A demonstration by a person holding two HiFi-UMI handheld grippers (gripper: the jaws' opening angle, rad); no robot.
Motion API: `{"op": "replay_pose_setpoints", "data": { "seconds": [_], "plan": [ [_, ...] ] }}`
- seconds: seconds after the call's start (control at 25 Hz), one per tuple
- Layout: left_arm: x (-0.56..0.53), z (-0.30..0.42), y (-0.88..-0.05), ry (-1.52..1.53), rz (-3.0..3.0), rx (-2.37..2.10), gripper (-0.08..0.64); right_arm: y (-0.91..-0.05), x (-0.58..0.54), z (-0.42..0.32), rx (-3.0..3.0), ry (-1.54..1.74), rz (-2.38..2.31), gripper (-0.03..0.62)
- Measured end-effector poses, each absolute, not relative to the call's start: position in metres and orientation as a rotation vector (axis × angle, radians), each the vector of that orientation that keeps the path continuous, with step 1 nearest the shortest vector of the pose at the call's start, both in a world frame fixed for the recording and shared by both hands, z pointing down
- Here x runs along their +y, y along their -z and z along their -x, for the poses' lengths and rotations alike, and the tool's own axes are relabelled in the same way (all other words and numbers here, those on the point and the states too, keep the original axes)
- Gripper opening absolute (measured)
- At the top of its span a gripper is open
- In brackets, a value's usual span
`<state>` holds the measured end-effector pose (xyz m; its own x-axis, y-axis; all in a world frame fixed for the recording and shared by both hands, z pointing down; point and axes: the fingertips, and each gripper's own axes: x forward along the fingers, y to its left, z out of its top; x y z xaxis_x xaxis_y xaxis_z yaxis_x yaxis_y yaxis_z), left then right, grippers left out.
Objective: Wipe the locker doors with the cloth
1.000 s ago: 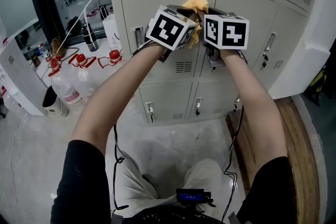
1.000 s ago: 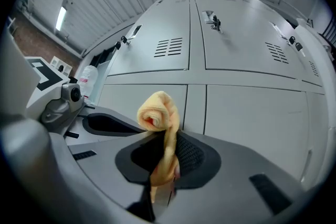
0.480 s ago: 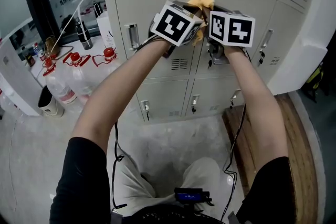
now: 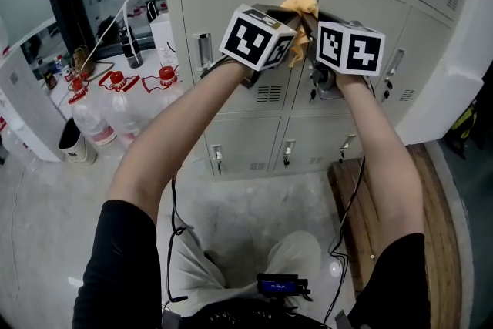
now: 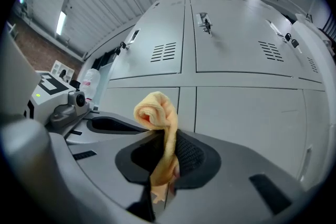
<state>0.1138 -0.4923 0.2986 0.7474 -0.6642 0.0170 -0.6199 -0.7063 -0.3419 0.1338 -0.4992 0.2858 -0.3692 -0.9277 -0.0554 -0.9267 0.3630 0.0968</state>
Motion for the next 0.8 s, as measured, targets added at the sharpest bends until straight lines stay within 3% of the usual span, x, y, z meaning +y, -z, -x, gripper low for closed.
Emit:
{"op": "replay_pose_setpoints", "data": {
  "seconds": [0.8],
  "plan": [
    [-0.464,0.077,-0.336,0.296,2.536,1.362,0.018,-0.324,-0.479,0.063,-2.833,0.104,-1.22,0.081]
  ]
}}
